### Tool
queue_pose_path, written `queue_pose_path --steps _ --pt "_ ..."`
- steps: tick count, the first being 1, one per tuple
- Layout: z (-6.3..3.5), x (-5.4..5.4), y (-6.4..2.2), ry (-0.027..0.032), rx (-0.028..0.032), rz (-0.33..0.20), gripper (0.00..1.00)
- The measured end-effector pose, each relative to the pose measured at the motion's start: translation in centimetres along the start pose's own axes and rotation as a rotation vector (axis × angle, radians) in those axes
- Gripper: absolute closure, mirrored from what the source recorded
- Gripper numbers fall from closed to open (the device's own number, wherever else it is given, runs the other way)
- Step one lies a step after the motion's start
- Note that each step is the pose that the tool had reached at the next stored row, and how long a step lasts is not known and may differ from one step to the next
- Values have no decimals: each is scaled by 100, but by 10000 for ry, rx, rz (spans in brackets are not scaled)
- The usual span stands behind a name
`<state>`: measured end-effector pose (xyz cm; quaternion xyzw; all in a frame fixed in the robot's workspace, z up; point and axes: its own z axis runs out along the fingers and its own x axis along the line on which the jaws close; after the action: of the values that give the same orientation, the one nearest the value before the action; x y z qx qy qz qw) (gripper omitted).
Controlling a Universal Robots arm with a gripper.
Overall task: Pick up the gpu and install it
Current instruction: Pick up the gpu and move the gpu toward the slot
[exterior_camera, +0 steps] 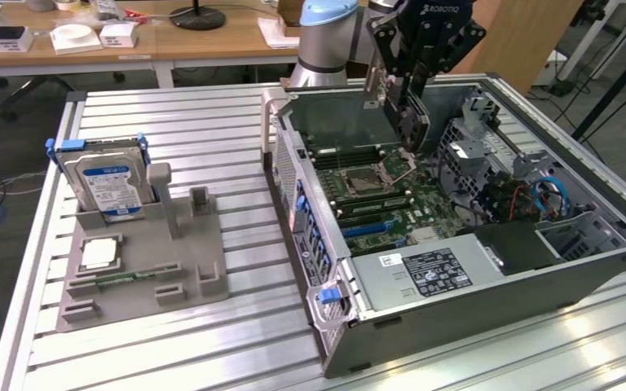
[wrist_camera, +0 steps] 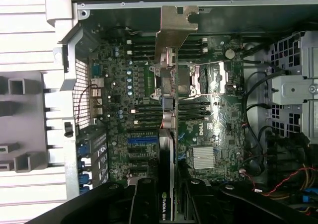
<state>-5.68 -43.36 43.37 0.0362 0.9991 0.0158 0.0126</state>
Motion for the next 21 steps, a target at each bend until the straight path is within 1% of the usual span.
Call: queue_pose_path --steps 21 --pt "3 -117 8 0 0 1 74"
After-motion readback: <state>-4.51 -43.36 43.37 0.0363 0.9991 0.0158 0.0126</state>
